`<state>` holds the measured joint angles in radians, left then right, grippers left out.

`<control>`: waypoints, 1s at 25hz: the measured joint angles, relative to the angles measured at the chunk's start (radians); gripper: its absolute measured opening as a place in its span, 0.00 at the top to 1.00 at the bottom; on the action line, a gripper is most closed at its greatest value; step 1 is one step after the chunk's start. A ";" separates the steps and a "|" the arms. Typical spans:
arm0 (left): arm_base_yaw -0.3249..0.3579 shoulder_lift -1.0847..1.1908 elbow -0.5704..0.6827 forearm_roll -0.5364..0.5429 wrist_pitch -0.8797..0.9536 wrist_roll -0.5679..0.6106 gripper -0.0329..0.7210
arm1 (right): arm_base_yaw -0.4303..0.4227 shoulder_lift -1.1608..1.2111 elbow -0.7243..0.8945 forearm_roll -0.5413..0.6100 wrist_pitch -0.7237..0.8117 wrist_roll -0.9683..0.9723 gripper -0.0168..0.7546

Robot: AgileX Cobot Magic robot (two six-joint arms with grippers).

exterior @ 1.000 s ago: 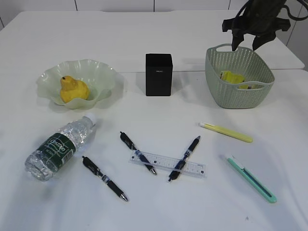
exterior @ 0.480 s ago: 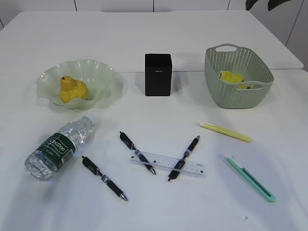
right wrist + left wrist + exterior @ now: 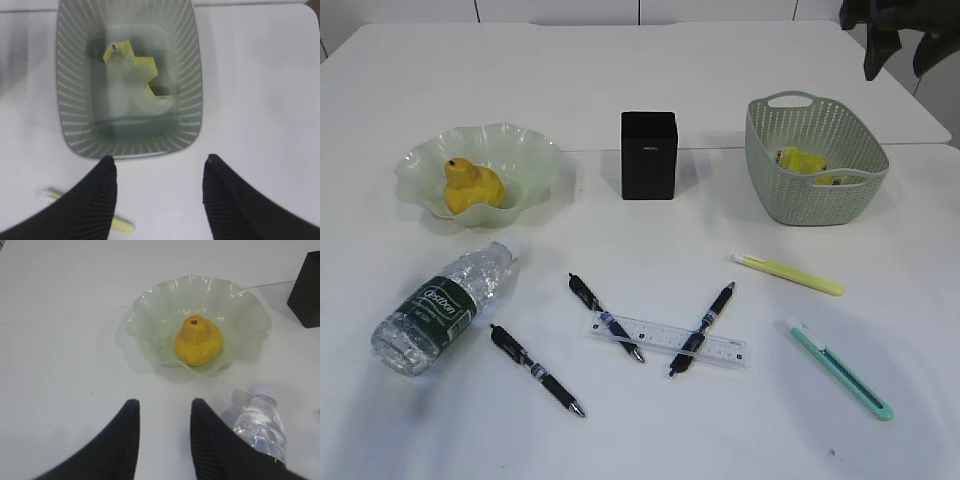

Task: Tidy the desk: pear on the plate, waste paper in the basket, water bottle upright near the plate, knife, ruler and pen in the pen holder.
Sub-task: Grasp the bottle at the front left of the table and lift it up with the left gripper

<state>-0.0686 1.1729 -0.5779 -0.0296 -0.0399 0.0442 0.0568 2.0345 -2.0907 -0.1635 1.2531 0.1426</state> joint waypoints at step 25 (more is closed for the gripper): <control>0.000 0.000 0.000 0.000 0.000 0.000 0.64 | 0.000 -0.457 1.101 -0.073 -0.929 0.075 0.58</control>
<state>-0.0686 1.1729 -0.5779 -0.0296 -0.0399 0.0442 0.0568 1.5780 -0.9896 -0.2369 0.3245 0.2181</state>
